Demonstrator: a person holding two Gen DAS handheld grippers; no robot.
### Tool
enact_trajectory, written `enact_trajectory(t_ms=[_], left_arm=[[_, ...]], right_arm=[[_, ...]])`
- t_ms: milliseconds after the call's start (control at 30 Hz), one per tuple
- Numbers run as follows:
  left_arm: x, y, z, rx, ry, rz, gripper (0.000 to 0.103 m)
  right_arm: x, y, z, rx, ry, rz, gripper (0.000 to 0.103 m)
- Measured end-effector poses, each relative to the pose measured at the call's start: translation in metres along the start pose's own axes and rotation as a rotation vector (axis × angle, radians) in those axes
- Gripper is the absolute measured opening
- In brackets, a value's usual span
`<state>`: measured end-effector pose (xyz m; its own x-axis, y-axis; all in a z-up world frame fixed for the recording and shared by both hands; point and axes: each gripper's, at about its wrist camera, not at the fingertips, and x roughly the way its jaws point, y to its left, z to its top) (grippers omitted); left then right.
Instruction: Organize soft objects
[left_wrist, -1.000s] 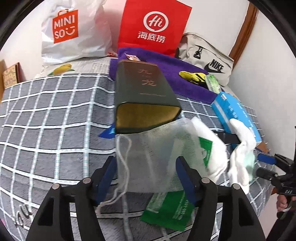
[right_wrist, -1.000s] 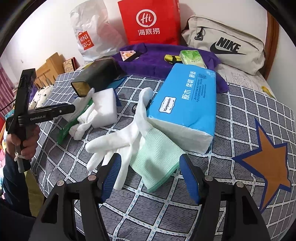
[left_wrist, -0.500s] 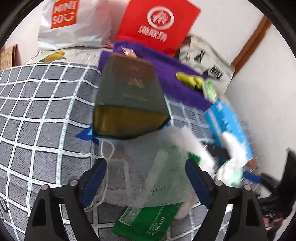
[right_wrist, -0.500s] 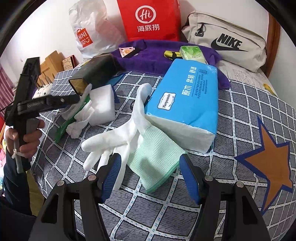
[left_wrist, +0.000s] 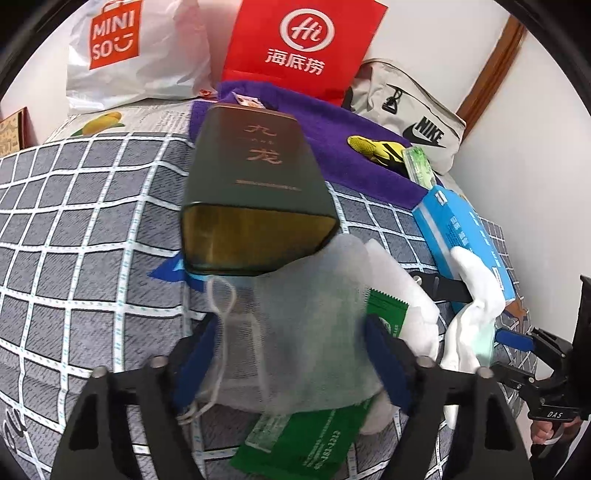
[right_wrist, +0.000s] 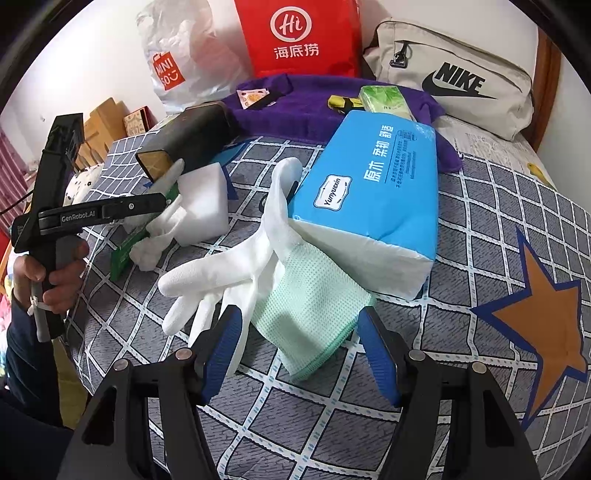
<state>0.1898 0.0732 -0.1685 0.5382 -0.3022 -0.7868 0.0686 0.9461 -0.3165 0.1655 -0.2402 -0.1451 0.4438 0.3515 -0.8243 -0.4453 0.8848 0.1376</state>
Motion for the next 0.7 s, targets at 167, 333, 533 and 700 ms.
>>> enact_trajectory(t_ms=[167,333,533,700], left_arm=[[-0.003,0.008,-0.003,0.017,-0.005,0.021,0.044],[-0.004,0.011,-0.004,0.025,-0.01,0.055,0.023],[-0.011,0.013,-0.006,0.032,-0.006,0.071,0.012],[-0.023,0.015,-0.008,0.029,-0.023,0.073,0.012]], right_arm=[[0.0,-0.001,0.0,0.002,0.0,-0.005,0.065],[-0.001,-0.002,-0.001,0.006,-0.001,-0.009,0.065],[-0.007,-0.004,0.0,0.018,-0.019,-0.02,0.065],[-0.008,-0.007,0.001,0.03,-0.028,-0.026,0.065]])
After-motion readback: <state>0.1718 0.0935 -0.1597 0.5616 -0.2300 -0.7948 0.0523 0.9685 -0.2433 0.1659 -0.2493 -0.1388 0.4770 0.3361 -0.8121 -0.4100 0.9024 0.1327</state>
